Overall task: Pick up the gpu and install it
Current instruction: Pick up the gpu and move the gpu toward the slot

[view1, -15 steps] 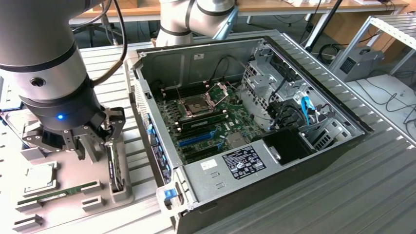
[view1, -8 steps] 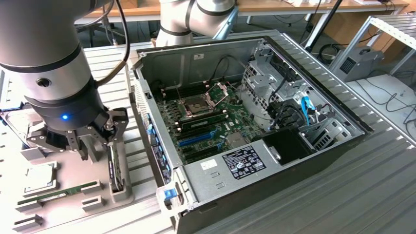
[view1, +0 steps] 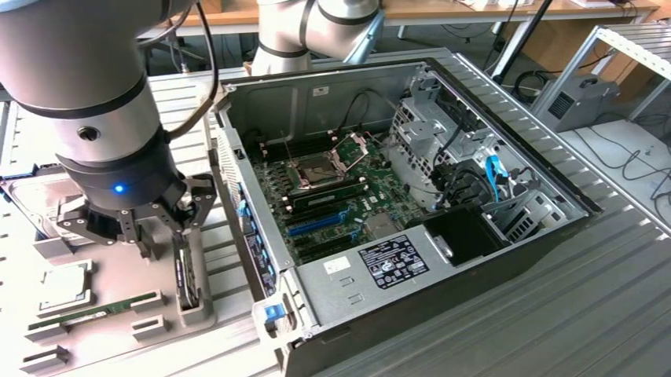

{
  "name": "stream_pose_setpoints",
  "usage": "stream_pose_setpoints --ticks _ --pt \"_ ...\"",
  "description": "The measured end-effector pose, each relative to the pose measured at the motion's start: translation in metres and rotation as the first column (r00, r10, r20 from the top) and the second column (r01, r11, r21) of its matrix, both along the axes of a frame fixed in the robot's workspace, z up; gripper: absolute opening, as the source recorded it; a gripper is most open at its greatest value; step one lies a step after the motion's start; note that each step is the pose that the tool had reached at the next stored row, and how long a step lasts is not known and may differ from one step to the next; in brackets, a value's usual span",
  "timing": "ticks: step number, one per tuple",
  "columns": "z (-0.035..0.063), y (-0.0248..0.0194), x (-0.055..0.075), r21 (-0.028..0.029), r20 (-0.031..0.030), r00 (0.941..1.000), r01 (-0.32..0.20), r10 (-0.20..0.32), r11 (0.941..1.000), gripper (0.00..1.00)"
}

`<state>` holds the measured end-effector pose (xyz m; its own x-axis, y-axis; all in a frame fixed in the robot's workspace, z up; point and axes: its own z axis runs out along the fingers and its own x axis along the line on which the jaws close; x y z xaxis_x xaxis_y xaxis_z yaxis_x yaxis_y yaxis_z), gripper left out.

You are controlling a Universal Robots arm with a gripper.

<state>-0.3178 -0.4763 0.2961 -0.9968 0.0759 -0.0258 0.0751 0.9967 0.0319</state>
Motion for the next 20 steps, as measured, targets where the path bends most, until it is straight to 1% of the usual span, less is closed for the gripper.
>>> stream_pose_setpoints --ticks 8,10,13,16,20 --pt "-0.0034 0.0000 0.005 -0.0042 -0.0002 1.0000 0.000 0.000 1.0000 0.44" --pt "-0.0057 0.0001 0.007 -0.0063 -0.0005 1.0000 0.000 0.000 1.0000 0.44" --pt "-0.0099 0.0003 0.008 -0.0076 -0.0020 1.0000 0.000 0.000 1.0000 0.44" --pt "-0.0136 0.0015 0.009 -0.0087 -0.0033 1.0000 0.000 0.000 1.0000 0.44" --pt "-0.0179 0.0046 0.010 -0.0093 -0.0039 1.0000 0.000 0.000 1.0000 0.44"
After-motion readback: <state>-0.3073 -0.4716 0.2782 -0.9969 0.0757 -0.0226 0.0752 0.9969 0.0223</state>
